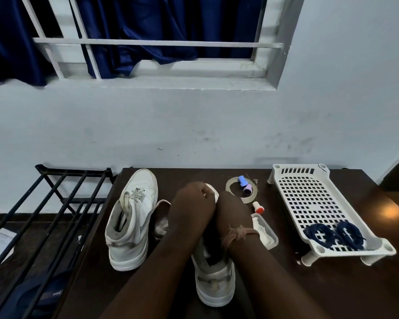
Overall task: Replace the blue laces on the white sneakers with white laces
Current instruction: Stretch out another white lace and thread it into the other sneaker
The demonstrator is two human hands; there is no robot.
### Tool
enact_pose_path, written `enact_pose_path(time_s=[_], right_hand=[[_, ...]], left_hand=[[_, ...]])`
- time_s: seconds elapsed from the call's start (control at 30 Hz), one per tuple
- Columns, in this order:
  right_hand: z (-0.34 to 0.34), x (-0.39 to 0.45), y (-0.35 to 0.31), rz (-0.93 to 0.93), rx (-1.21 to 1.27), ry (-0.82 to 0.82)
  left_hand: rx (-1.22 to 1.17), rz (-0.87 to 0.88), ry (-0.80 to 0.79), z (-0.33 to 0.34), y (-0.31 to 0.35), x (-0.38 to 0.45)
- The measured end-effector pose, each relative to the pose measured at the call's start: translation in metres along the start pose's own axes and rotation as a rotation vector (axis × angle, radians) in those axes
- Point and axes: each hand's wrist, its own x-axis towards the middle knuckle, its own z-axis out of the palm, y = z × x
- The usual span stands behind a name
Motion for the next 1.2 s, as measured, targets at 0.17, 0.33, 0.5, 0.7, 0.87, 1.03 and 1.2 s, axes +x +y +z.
enact_pose_path(time_s=[0.17,0.33,0.5,0.7,0.87,1.03,1.2], right_hand=[[0.014,0.018,0.022,0.102,0.085,0.031],[0.009,0.027,0.042,0.331,0.526,-0.087],[0.008,0.027,0.045,0.394,0.674,-0.145],[0.009,0.025,0.047,0.332,0.653,-0.148],[0.004,0.022,0.047,0.238,0.577,-0.186],[0.007,0.029,0.053,0.305,0.624,-0.166],[0.005,0.032,0.059,0.244,0.676,-0.268]], left_hand=[[0.192,0.047,-0.036,0.002,-0.009,-0.003],[0.281,0.136,-0.045,0.011,-0.02,-0.004],[0.23,0.16,-0.089,0.017,-0.027,-0.002],[0.313,0.196,-0.021,0.027,-0.026,-0.007],[0.368,0.226,-0.007,0.033,-0.03,-0.006],[0.334,0.236,-0.034,0.035,-0.034,-0.003],[0.295,0.162,-0.003,0.039,-0.037,0.0]])
